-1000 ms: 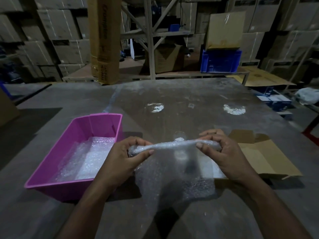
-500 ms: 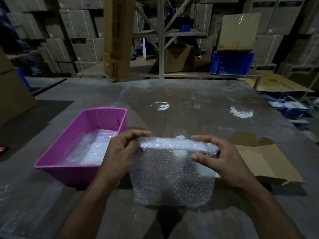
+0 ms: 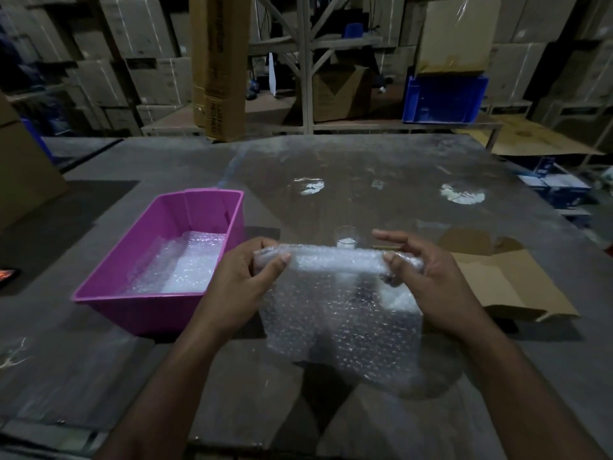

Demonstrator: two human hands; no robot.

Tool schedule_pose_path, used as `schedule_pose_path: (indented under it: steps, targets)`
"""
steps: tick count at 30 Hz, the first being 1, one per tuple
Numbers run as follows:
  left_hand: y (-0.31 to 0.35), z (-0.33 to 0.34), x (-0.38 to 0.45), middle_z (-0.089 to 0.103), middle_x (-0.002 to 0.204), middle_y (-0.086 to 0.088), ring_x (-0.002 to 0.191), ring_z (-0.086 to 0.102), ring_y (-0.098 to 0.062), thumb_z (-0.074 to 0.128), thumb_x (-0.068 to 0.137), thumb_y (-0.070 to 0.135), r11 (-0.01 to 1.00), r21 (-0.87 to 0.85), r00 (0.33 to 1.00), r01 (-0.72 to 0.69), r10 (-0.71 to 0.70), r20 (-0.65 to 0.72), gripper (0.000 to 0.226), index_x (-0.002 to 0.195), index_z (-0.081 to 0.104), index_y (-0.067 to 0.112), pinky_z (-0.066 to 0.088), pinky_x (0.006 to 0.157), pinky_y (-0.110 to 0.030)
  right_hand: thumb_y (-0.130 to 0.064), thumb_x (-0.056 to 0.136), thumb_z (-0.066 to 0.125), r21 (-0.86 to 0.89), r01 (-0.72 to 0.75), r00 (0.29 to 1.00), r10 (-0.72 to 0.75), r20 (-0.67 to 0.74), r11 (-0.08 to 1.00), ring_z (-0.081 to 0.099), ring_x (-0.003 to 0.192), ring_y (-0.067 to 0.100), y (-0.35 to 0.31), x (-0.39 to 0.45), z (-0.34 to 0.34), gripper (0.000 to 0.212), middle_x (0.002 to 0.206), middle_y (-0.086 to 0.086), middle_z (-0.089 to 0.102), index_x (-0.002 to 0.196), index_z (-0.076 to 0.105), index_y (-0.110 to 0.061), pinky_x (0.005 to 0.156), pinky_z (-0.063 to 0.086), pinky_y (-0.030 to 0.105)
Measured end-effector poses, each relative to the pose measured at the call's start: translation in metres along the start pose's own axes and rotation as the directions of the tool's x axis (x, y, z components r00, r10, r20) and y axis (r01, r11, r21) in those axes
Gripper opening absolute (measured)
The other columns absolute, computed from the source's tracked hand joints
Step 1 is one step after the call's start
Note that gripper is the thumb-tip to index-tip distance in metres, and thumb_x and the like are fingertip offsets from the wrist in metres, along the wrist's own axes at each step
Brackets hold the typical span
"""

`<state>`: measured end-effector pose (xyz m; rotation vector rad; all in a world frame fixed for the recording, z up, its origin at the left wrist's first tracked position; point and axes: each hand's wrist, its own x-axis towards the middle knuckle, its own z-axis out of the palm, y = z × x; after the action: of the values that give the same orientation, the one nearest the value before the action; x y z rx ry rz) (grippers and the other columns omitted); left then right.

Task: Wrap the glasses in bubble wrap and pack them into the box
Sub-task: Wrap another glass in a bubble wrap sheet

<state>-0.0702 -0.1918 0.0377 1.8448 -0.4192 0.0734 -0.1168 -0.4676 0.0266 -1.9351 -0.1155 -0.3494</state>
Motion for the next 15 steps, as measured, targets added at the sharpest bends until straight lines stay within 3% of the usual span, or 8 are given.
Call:
schedule_pose_path:
  steps: [2, 4, 7, 10, 13, 15]
  targets:
    - [-0.005, -0.002, 0.002, 0.075, 0.092, -0.002, 0.083, 0.073, -0.015, 0.063, 0.1, 0.022, 0.997, -0.066, 0.999, 0.038, -0.038, 0.007, 0.018, 0.117, 0.062, 0.026, 0.056, 0.074, -0.032, -0.028, 0.102, 0.056, -0.019, 0.002, 0.999, -0.003, -0.033, 1.0, 0.065, 0.098, 0.005, -0.002, 0.001, 0.002, 0.024, 0.119, -0.017, 0.071, 0.116, 0.071, -0.041, 0.09, 0.056, 0.04]
    - [-0.012, -0.002, 0.004, 0.073, 0.083, -0.002, 0.078, 0.071, -0.018, 0.058, 0.103, 0.019, 0.997, -0.057, 0.999, 0.043, -0.043, -0.004, 0.023, 0.121, 0.055, 0.032, 0.057, 0.076, -0.039, -0.031, 0.101, 0.056, 0.0, -0.014, 1.0, 0.014, -0.005, 1.0, 0.065, 0.094, -0.002, -0.008, 0.0, 0.005, 0.021, 0.116, -0.021, 0.071, 0.11, 0.073, -0.037, 0.084, 0.053, 0.032]
    - [-0.014, -0.005, 0.007, 0.071, 0.084, 0.002, 0.07, 0.065, -0.016, 0.051, 0.106, 0.011, 0.996, -0.089, 1.0, 0.023, -0.023, 0.0, 0.023, 0.112, 0.064, 0.029, 0.054, 0.068, -0.033, -0.032, 0.084, 0.074, 0.033, -0.005, 0.995, 0.001, 0.101, 0.999, 0.063, 0.108, -0.007, -0.016, -0.004, 0.011, 0.027, 0.118, -0.022, 0.071, 0.111, 0.075, -0.033, 0.087, 0.05, 0.016]
    - [-0.011, -0.009, 0.01, 0.076, 0.105, 0.002, 0.074, 0.063, -0.014, 0.047, 0.104, 0.002, 0.986, -0.163, 0.998, 0.042, -0.035, 0.046, 0.033, 0.102, 0.076, 0.018, 0.052, 0.069, -0.03, -0.024, 0.078, 0.083, -0.01, -0.013, 0.995, 0.013, 0.098, 1.0, 0.063, 0.115, -0.001, -0.015, -0.003, 0.016, 0.035, 0.118, -0.019, 0.071, 0.111, 0.075, -0.033, 0.094, 0.051, 0.017]
    - [-0.009, -0.015, 0.013, 0.076, 0.104, -0.005, 0.084, 0.066, -0.016, 0.057, 0.101, 0.014, 0.974, -0.22, 0.99, 0.059, -0.029, 0.136, 0.02, 0.111, 0.075, 0.015, 0.053, 0.076, -0.029, -0.014, 0.085, 0.079, 0.002, -0.021, 1.0, 0.021, -0.001, 1.0, 0.07, 0.103, 0.005, -0.012, 0.0, 0.022, 0.024, 0.108, -0.011, 0.075, 0.104, 0.077, -0.028, 0.083, 0.051, 0.013]
    - [-0.01, -0.02, 0.014, 0.077, 0.103, -0.005, 0.089, 0.071, -0.016, 0.075, 0.087, 0.019, 0.977, -0.204, 0.98, 0.057, -0.015, 0.2, 0.027, 0.114, 0.073, 0.017, 0.057, 0.079, -0.025, -0.016, 0.086, 0.078, -0.058, -0.011, 0.998, 0.008, -0.055, 0.998, 0.068, 0.096, 0.005, -0.013, 0.003, 0.026, 0.018, 0.103, -0.006, 0.072, 0.101, 0.077, -0.026, 0.08, 0.048, 0.011]
